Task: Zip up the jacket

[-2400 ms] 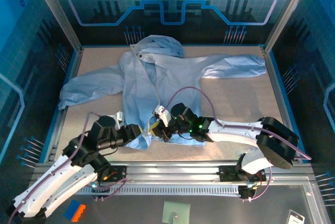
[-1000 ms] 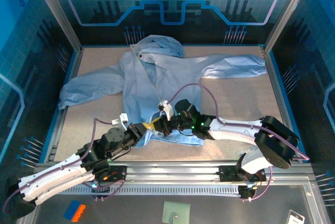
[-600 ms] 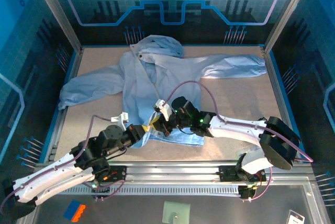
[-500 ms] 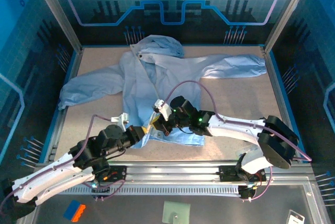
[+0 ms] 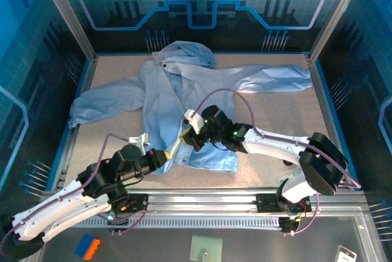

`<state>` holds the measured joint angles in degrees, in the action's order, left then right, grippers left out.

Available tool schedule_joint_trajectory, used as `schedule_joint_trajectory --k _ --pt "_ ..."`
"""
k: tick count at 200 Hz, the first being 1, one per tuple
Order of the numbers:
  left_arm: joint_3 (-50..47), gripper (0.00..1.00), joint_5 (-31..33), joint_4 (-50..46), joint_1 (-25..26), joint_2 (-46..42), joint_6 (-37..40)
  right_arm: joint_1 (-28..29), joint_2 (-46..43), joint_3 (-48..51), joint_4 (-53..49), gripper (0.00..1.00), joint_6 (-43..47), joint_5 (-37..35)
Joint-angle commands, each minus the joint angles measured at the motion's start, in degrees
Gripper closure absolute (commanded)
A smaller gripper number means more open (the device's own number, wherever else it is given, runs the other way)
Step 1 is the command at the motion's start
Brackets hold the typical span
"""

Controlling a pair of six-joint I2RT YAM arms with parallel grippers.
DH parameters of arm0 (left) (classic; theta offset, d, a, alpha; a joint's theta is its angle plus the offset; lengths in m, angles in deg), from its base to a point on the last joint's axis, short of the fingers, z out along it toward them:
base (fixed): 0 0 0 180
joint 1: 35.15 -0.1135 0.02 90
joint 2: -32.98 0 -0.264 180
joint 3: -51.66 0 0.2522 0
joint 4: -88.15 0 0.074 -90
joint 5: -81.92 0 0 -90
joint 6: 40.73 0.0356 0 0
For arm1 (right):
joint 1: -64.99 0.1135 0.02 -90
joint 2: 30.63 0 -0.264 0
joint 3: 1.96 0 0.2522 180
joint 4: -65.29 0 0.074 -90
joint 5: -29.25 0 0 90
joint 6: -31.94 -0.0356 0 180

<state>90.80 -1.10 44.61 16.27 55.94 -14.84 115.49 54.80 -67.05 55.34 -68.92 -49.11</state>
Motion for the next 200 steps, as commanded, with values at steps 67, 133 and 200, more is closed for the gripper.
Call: schedule_joint_trajectory --k 67,133,200 --pt "3.88 1.00 -2.37 -7.21 -0.18 -0.72 2.10 -6.76 4.61 -7.47 -3.76 1.00 2.57 -0.92" --pt "5.54 1.00 -2.01 -11.27 -0.18 -0.66 1.94 -9.73 8.98 -13.17 -4.16 1.00 4.64 -0.92" --pt "6.14 1.00 -2.15 -12.67 -0.18 -0.70 1.61 -14.17 14.08 -19.26 -4.19 1.00 5.83 -0.02"
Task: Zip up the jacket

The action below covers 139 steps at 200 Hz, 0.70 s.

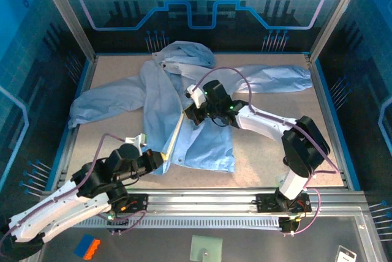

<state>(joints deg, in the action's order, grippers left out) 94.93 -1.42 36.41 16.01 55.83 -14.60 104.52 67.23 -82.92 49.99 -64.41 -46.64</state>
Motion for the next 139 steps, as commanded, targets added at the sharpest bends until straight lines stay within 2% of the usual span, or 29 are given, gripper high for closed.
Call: schedule_joint_trajectory --k 1,88,139 --pt "2.07 1.00 -1.82 -4.48 0.08 -0.56 1.38 -3.30 1.72 -3.47 1.18 1.00 1.38 -2.41" --pt "3.25 1.00 -3.09 -6.99 0.10 -0.70 0.07 -9.75 9.07 -13.67 0.31 1.00 3.15 -0.84" --pt "5.93 1.00 -2.06 -12.44 0.08 -2.45 0.06 -12.64 12.88 -20.73 -0.64 1.00 4.83 -1.14"
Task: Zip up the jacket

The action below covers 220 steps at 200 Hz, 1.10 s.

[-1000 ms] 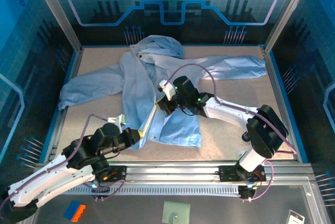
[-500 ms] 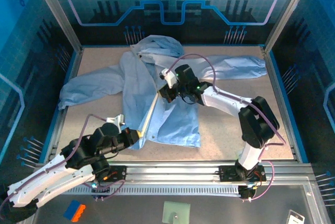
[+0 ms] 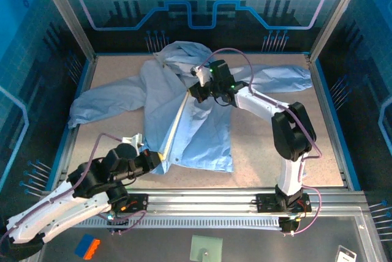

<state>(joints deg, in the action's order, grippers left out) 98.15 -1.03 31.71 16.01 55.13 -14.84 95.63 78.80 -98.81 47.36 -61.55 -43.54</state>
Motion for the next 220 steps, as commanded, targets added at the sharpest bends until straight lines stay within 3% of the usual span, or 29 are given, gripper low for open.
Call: schedule_joint_trajectory --k 1,125,220 --pt "2.75 1.00 -2.38 -7.85 0.08 -1.85 0.30 -3.79 1.36 -5.04 1.93 1.00 2.02 -4.27" --pt "11.13 1.00 4.09 -20.45 0.08 -8.57 -0.65 -12.05 10.70 -24.85 -4.27 1.00 6.09 -5.17" --pt "21.85 1.00 11.18 -31.06 0.08 -8.41 -0.87 -19.34 17.17 -35.80 -8.95 1.00 6.72 -4.73"
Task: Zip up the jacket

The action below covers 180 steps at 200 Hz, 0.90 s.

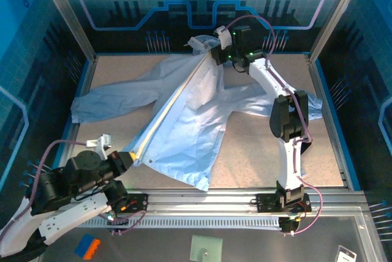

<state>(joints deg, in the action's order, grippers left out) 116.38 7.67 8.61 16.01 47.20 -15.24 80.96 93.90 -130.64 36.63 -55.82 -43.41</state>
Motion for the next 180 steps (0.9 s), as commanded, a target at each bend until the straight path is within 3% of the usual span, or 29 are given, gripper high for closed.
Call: schedule_joint_trajectory --k 1,122,180 --pt "3.66 1.00 2.55 -8.05 0.08 -0.45 -0.55 -4.82 2.26 -4.22 1.64 1.00 1.07 -4.82" --pt "5.25 1.00 3.70 -9.91 0.08 4.28 -2.10 -9.24 15.77 -23.73 -5.27 1.00 0.14 -3.12" --pt "-2.94 1.00 -0.33 -0.94 0.08 7.38 -3.13 -9.88 18.92 -26.06 -5.43 1.00 0.59 -2.10"
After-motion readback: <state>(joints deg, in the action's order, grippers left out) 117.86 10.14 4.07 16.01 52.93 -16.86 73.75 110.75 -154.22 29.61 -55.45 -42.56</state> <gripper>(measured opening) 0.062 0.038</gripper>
